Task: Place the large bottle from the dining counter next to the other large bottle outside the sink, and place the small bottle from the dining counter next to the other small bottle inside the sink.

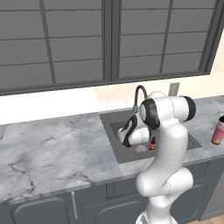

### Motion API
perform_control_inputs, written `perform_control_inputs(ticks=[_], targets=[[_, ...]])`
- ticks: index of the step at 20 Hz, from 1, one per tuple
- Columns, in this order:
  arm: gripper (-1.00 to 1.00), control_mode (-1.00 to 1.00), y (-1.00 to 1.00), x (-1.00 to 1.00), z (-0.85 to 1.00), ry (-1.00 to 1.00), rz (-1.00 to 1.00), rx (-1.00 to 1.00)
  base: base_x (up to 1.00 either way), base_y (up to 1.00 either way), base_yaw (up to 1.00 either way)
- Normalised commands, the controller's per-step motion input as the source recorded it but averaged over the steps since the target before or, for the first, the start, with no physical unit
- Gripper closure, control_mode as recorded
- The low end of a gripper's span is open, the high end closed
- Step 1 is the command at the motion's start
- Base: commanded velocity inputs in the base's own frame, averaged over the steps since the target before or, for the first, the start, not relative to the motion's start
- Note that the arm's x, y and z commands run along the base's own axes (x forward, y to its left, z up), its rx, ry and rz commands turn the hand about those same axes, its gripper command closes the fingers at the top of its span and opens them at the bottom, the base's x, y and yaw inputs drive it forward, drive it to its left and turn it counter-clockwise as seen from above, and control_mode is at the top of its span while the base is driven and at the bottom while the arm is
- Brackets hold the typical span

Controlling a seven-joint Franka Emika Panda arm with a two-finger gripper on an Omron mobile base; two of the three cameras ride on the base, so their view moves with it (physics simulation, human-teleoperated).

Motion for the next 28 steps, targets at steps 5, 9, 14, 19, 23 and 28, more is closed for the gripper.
perform_control_inputs(ticks=[5,9,14,19,23,28], targets=[[1.00,-1.00,0.00,0.08,-0.16,0.00,0.00,0.00,0.00,0.00,0.00],[1.00,-1.00,0.00,0.07,-0.19,0.00,-0.01,0.00,0.00,0.00,0.00],[1.00,-1.00,0.00,0.08,-0.12,0.02,-0.01,0.00,0.00,0.00,0.00],[1.00,-1.00,0.00,0.15,-0.28,0.07,-0.01,0.00,0.00,0.00,0.00],[1.00,-1.00,0.00,0.13,-0.16,0.01,-0.01,0.00,0.00,0.00,0.00],[1.00,-1.00,0.00,0.12,-0.19,0.01,0.00,0.00,0.00,0.00,0.00]])
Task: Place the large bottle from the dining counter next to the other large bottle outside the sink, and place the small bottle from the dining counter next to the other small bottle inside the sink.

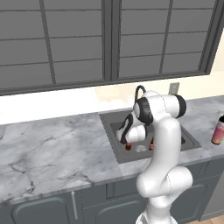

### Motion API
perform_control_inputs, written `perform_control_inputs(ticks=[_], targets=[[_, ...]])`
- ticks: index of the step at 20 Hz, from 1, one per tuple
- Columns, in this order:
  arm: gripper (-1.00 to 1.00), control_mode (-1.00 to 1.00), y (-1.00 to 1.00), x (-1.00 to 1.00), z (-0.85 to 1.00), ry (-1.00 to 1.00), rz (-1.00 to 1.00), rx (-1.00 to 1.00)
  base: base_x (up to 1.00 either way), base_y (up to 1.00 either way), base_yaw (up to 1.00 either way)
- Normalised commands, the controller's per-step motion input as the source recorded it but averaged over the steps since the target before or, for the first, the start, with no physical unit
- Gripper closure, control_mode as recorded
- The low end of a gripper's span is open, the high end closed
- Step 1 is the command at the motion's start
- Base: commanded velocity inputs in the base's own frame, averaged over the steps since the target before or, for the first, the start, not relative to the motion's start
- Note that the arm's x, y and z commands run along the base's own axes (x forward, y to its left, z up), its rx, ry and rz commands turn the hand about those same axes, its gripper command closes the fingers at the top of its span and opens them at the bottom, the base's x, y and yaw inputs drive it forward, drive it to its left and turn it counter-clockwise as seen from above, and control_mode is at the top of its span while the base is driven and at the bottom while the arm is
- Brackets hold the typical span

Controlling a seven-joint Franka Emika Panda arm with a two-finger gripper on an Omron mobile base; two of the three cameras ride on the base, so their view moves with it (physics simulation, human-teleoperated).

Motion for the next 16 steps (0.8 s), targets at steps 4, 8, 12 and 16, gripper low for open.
perform_control_inputs(ticks=[4,8,12,16], targets=[[1.00,-1.00,0.00,0.00,0.00,0.00,0.00,0.00,0.00,0.00,0.00],[-1.00,-1.00,0.00,0.00,0.00,0.00,0.00,0.00,0.00,0.00,0.00],[-1.00,-1.00,0.00,0.00,0.00,0.00,0.00,0.00,0.00,0.00,0.00],[-1.00,-1.00,0.00,0.00,0.00,0.00,0.00,0.00,0.00,0.00,0.00]])
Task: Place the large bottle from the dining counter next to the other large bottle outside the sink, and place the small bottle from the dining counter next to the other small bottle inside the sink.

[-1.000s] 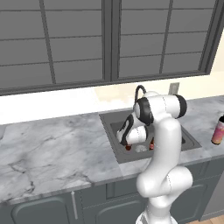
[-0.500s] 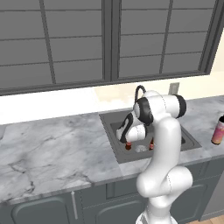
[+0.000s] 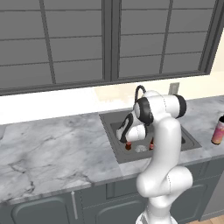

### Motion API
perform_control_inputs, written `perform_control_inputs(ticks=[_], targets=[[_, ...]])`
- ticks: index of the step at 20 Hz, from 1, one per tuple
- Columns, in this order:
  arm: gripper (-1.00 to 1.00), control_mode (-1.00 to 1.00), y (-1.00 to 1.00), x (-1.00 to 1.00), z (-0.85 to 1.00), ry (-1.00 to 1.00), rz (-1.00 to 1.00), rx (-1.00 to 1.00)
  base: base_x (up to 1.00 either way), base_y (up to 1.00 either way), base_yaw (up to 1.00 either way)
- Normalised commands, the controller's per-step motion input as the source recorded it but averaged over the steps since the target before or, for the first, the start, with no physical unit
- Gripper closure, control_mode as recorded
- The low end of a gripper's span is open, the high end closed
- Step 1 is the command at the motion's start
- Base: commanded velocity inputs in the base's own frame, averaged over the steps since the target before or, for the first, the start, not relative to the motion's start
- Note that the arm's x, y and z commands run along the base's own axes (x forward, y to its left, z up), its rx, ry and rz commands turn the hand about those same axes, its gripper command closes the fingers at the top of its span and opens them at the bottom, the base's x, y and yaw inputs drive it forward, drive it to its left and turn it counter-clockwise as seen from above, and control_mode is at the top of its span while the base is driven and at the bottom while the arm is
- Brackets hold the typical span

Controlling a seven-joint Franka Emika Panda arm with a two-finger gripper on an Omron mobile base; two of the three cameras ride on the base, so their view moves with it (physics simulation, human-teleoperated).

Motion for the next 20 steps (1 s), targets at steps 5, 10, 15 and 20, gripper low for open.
perform_control_inputs(ticks=[5,10,15,20], targets=[[-1.00,-1.00,0.00,0.00,0.00,0.00,0.00,0.00,0.00,0.00,0.00],[-1.00,-1.00,0.00,0.01,0.18,-0.05,0.00,0.00,0.00,0.00,0.00],[-1.00,-1.00,0.00,0.12,0.49,-0.03,0.00,0.00,0.00,0.00,0.00],[-1.00,-1.00,0.00,0.12,0.49,0.00,0.00,0.00,0.00,0.00,0.00]])
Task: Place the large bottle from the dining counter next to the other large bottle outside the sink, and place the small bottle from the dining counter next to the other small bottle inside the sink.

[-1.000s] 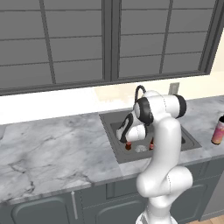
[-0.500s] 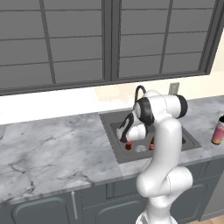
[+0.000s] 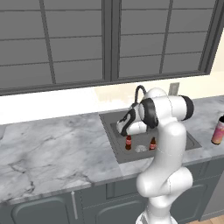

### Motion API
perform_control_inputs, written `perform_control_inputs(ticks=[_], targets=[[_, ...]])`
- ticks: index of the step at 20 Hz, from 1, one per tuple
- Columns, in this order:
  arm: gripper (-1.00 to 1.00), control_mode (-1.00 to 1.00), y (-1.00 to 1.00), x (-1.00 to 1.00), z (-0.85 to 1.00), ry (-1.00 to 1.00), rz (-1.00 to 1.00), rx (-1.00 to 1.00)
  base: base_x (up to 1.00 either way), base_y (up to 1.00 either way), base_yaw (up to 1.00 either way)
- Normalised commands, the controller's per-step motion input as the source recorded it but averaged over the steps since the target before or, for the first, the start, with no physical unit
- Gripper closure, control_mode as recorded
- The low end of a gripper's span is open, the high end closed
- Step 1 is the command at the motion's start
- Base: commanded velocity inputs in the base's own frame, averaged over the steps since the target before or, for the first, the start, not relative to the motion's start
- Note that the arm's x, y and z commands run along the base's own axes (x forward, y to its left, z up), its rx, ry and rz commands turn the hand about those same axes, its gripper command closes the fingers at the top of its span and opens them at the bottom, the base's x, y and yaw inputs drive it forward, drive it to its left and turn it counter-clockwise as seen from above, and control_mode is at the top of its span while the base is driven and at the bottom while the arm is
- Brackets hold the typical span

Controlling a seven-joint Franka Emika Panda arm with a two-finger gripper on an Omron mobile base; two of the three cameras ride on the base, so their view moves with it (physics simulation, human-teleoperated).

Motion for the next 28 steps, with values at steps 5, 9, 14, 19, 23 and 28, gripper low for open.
perform_control_inputs(ticks=[5,9,14,19,23,28], targets=[[-1.00,-1.00,0.01,0.21,0.34,0.00,0.00,0.00,0.00,0.00,0.00],[-1.00,-1.00,0.09,0.05,0.15,-0.01,0.00,0.00,0.00,0.00,0.00],[-1.00,-1.00,0.01,-0.01,0.04,-0.05,0.00,0.00,0.00,0.00,0.00],[-1.00,-1.00,0.00,-0.19,0.00,-0.16,0.00,0.00,0.00,0.00,0.00],[-1.00,-1.00,0.00,-0.46,0.00,-0.18,0.00,0.00,0.00,0.00,0.00],[-1.00,-1.00,0.05,-0.41,0.54,-0.02,0.00,0.00,0.00,0.00,0.00]])
